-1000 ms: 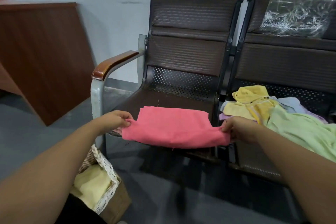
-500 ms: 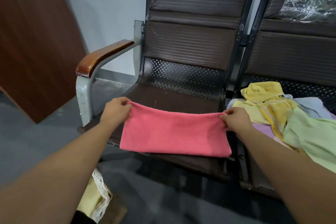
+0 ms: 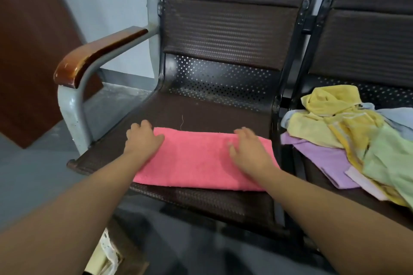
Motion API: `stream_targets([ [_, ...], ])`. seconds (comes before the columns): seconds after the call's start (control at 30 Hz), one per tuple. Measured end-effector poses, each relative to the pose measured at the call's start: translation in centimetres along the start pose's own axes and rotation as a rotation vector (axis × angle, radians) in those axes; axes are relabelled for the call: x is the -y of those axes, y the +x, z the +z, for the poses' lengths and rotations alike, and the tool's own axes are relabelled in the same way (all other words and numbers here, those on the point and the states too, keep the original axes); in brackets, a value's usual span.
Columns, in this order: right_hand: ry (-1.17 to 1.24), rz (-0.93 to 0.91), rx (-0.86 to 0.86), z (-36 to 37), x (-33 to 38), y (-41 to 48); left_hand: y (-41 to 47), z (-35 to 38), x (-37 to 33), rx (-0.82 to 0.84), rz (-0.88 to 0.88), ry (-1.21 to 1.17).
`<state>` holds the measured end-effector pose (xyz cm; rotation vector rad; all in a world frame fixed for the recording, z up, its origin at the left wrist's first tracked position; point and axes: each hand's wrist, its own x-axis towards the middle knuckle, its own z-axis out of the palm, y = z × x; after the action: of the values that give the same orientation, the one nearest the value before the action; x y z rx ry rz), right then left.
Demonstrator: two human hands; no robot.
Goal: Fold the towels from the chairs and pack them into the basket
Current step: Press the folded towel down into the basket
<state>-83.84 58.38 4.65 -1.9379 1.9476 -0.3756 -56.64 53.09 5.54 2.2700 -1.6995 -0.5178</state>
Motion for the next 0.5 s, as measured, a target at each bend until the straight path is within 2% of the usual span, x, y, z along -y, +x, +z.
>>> stream_targets([
  [0.1, -0.111, -0.095, 0.136, 2.6, 3.3, -2.0, -0.8, -0.2, 0.6, 0.093, -0.128, 0.082],
  [0.23, -0.149, -0.122, 0.221, 4.7, 5.0, -4.2, -1.9, -1.0, 0.3, 0.225, -0.122, 0.124],
  [0.33, -0.148, -0.124, 0.252, 4.7, 4.7, -4.1, -2.7, -1.4, 0.2, 0.305, -0.140, 0.063],
  [0.5, -0.174, -0.158, 0.296, 4.6, 4.7, -4.4, -3.3, -2.2, 0.9, 0.273, -0.091, -0.079],
])
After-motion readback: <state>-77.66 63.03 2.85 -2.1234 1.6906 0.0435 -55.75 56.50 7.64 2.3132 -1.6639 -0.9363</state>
